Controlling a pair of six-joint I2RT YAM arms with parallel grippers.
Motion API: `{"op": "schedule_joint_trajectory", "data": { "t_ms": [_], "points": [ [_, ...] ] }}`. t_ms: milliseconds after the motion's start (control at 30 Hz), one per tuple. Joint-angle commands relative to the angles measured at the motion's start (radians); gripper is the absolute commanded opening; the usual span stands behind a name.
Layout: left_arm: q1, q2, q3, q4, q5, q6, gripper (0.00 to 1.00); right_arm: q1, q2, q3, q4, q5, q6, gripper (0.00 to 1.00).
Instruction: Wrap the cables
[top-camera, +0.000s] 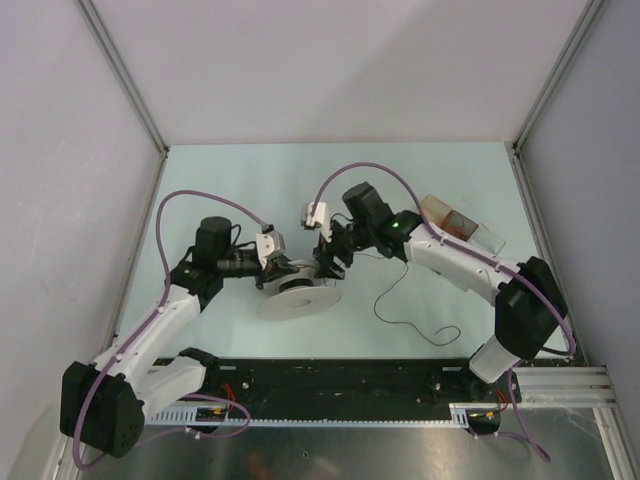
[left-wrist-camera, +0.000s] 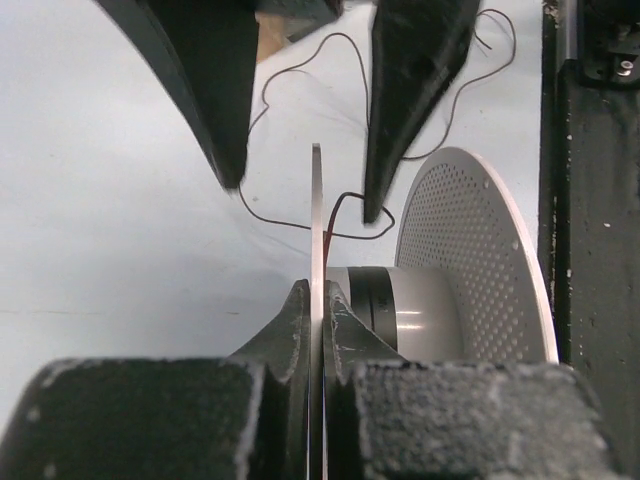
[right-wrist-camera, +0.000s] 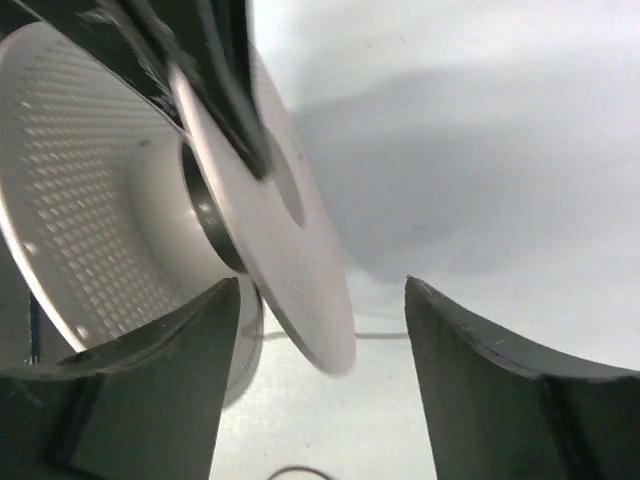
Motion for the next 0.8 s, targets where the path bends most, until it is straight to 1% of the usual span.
{"op": "schedule_joint_trajectory", "data": {
  "t_ms": [0,167,267,367,533,667,767],
  "points": [
    [0.012,-0.068,0.002,0.069,-0.028,-0.032,0.00,-0.092,-0.102,-0.001,-0.021,-0.029,0.055,0.77],
    [0.015,-0.113,0.013,0.060,-0.047,-0.068,0.00,-0.190,-0.179,-0.005,-0.028,0.011,0.091,0.94],
    [0.018,-0.137,0.055,0.027,-0.012,-0.089,0.00,-0.232,-0.222,-0.007,-0.037,0.066,0.126,0.99],
    [0.020,-0.148,0.113,-0.028,0.017,-0.102,0.00,-0.282,-0.281,-0.021,-0.049,0.083,0.130,0.99],
    [0.042,-0.165,0.211,-0.104,0.040,-0.123,0.00,-0.396,-0.347,-0.047,-0.077,-0.001,0.073,0.99],
    [0.064,-0.195,0.266,-0.110,0.081,-0.148,0.00,-0.404,-0.362,-0.069,-0.159,-0.004,-0.045,0.98],
    [0.074,-0.219,0.301,-0.116,0.106,-0.146,0.00,-0.411,-0.394,-0.141,-0.138,-0.007,-0.095,0.98]
  ]
}}
